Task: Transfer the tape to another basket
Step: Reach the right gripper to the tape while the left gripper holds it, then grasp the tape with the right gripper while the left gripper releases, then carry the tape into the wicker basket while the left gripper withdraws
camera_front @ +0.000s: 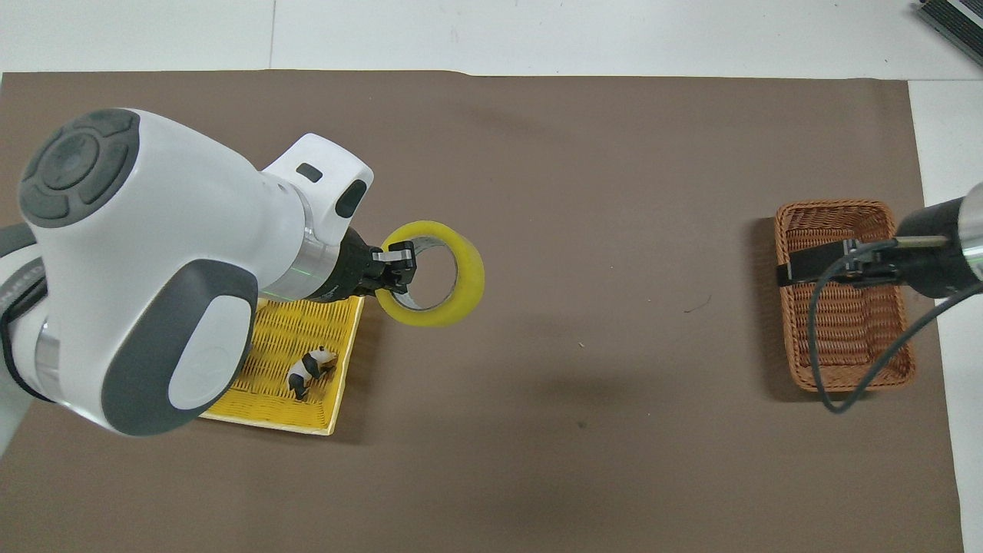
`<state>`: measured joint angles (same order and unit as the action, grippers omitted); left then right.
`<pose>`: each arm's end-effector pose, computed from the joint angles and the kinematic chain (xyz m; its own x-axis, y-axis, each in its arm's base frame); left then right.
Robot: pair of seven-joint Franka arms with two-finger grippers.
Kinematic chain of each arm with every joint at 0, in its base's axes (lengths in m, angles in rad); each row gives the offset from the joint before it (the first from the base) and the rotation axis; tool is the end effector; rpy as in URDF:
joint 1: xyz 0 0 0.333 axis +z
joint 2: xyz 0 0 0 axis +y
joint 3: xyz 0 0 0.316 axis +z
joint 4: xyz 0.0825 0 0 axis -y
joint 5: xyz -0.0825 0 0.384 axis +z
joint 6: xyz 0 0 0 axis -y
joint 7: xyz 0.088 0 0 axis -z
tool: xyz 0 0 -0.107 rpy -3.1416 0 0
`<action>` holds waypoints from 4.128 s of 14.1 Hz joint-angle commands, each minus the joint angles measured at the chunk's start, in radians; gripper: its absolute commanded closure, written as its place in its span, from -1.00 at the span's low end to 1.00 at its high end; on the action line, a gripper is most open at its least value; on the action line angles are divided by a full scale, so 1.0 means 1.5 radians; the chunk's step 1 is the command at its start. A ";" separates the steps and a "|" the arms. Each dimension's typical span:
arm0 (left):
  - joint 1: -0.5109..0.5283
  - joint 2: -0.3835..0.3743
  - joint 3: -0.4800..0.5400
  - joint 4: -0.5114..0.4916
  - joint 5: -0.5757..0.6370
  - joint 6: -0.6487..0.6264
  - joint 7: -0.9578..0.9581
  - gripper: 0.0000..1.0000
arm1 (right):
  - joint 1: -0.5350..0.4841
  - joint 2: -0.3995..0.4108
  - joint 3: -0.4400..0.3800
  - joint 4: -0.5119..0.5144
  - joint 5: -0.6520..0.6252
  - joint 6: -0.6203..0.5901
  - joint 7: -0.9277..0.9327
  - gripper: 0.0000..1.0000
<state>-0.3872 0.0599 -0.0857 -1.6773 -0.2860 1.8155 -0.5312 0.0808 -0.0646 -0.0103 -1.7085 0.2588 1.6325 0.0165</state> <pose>0.5154 -0.2884 0.5650 0.9909 0.1048 -0.0845 0.1245 -0.9523 0.2788 0.5348 0.0636 0.6033 0.9991 0.0388 -0.0177 0.0330 -0.9662 -0.2556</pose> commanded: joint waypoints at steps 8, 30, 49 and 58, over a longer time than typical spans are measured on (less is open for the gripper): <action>-0.010 -0.011 -0.005 0.008 -0.014 -0.015 0.004 1.00 | 0.111 0.010 0.002 -0.053 0.320 0.160 0.159 -1.00; -0.043 -0.015 -0.007 -0.010 -0.014 0.089 0.019 1.00 | 0.225 0.080 0.003 -0.061 0.292 0.270 0.182 0.12; -0.022 0.000 -0.002 0.008 -0.126 0.191 -0.148 -1.00 | 0.059 0.067 -0.005 -0.009 0.091 0.089 0.092 1.00; -0.022 -0.007 0.001 0.011 0.021 0.141 -0.132 -1.00 | -0.238 0.089 -0.006 -0.103 0.014 0.051 -0.178 1.00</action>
<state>-0.4256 0.0588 -0.0886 -1.6669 -0.2979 2.0709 -0.7417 -0.2224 0.0520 -0.0364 -1.8060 0.2932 1.6792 -0.1509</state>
